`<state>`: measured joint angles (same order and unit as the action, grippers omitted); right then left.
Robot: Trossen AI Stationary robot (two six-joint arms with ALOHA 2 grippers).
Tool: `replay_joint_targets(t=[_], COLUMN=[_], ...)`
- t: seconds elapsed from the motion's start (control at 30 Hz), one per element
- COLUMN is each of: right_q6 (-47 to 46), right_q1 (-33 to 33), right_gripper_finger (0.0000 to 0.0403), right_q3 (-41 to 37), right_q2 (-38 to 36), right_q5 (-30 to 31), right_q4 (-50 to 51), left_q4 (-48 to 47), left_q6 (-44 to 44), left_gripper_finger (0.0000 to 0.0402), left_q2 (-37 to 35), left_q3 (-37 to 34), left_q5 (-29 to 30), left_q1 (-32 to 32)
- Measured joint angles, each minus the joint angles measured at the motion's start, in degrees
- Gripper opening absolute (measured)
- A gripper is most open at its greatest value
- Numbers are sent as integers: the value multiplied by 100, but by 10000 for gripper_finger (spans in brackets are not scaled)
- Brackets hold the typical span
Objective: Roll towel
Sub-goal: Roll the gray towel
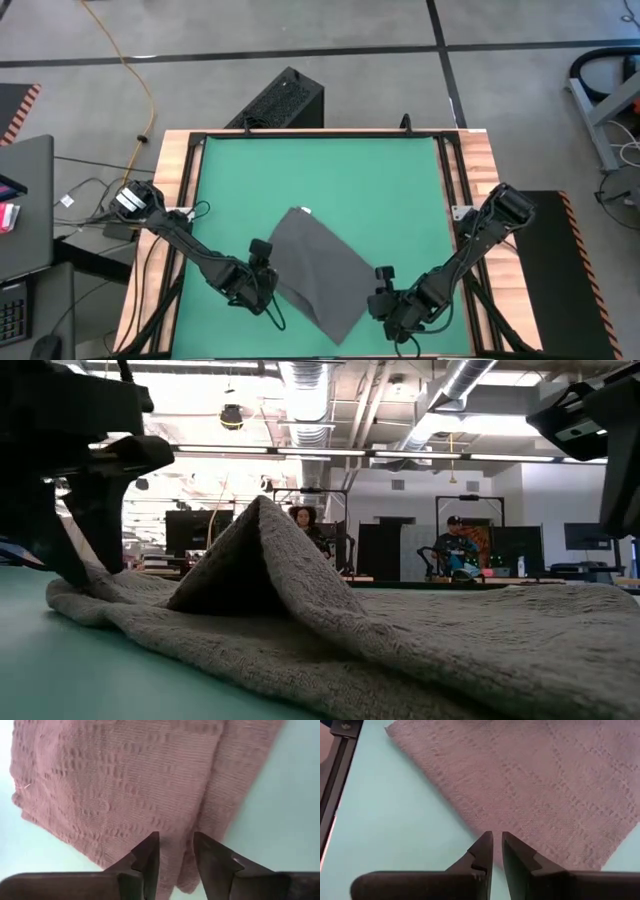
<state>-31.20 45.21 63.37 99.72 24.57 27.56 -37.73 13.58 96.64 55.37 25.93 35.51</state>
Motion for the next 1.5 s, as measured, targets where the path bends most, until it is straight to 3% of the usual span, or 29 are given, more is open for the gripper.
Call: replay_joint_targets(t=[0.47, 0.7, 1.1, 1.5], right_q6=[-30, -32, 186, 468], right_q1=[4, 4, 2, -20], right_gripper_finger=[66, 66, 66, 66], right_q3=[4, 7, 7, 9], right_q2=[-2, -2, -4, -11], right_q5=[-5, -6, -6, 171], right_q4=[-64, -64, -502, -1376], left_q4=[120, 20, -1308, -1357], left_q6=[-262, -267, 92, 643], left_gripper_finger=[4, 0, 0, 0], left_q2=[0, 0, -2, -2], left_q3=[0, 57, 1134, 1523], left_q5=[-360, -267, 44, 448], left_q1=[-190, -177, 217, 660])
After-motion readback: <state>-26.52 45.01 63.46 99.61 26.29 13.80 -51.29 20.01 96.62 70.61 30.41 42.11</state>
